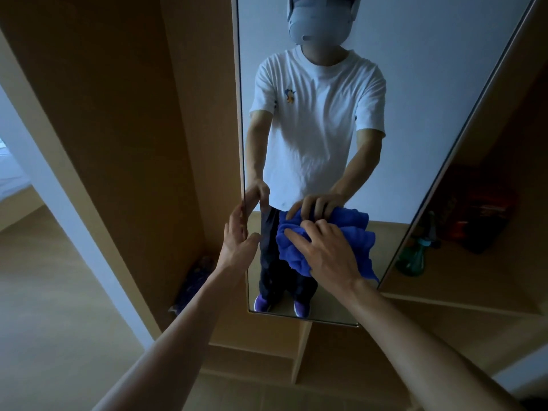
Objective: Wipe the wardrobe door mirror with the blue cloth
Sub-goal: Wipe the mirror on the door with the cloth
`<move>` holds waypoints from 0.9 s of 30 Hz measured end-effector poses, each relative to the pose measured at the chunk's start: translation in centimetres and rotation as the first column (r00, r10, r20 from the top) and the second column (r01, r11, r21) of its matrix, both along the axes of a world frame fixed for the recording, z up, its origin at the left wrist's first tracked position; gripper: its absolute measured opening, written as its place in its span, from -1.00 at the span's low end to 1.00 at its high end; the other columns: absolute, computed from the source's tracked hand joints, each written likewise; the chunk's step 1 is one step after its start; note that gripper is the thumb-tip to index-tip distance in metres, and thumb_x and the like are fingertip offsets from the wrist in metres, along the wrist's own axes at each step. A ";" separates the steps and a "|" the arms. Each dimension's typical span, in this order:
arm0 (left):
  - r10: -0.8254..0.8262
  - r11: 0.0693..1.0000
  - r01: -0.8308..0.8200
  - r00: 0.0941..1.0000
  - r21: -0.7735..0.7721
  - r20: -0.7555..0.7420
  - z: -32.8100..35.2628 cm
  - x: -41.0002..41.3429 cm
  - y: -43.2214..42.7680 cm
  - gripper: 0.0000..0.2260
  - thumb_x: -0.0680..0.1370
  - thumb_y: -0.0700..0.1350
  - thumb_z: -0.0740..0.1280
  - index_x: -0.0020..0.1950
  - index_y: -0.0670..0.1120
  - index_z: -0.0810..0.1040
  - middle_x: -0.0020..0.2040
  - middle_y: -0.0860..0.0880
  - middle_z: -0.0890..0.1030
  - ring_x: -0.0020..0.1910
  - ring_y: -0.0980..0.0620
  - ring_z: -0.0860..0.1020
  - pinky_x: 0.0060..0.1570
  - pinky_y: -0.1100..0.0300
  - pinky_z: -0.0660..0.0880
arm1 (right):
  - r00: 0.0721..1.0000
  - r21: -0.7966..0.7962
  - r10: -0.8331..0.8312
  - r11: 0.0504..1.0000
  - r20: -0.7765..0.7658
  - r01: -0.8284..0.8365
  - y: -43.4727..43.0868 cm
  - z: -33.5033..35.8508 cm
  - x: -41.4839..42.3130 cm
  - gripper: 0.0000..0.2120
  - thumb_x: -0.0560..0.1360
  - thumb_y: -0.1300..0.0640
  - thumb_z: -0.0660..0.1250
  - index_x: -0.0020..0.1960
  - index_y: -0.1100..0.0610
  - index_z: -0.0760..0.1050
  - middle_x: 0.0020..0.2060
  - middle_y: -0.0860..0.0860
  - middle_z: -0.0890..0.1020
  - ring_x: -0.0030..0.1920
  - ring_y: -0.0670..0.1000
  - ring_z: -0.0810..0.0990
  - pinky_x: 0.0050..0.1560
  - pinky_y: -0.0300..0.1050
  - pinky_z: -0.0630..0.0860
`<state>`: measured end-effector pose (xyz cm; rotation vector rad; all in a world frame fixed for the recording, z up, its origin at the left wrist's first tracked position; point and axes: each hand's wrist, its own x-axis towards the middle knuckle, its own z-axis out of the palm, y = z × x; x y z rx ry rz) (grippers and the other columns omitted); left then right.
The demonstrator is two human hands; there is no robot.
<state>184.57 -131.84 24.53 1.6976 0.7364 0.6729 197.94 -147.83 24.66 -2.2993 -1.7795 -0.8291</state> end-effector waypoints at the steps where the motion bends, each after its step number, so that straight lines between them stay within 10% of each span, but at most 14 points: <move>1: 0.008 1.000 -0.008 1.000 0.006 -0.005 0.0 0.1 -0.1 -0.21 0.41 -0.09 0.32 0.62 0.15 0.13 0.50 -0.09 0.33 0.43 -0.12 0.39 0.36 -0.21 0.44 | 1.000 0.002 0.008 1.000 -0.002 -0.008 0.0 0.1 0.1 -0.46 0.50 0.21 0.41 0.46 0.04 0.43 0.21 0.13 0.55 0.04 0.15 0.52 0.06 0.06 0.51; 15: 0.144 0.985 -0.138 0.988 0.103 -0.051 -2.0 1.8 -1.2 -0.21 0.58 -0.14 0.35 0.66 0.17 -0.04 0.61 -0.09 0.15 0.44 -0.17 0.34 -0.21 0.27 0.33 | 1.000 0.195 -0.019 0.981 -0.002 0.019 -3.8 9.9 4.5 -0.40 0.39 0.16 0.55 0.41 0.07 0.50 0.16 0.12 0.55 0.02 0.17 0.50 0.02 0.10 0.47; 27: 0.188 0.979 -0.183 0.981 0.096 -0.046 -2.2 2.2 -1.7 -0.20 0.58 -0.10 0.37 0.66 0.15 -0.05 0.63 -0.07 0.11 0.51 -0.19 0.30 0.08 0.02 0.37 | 1.000 0.114 0.006 0.993 -0.012 -0.004 -4.4 5.6 4.7 -0.40 0.42 0.14 0.51 0.44 0.04 0.48 0.21 0.12 0.54 0.05 0.16 0.50 0.03 0.07 0.43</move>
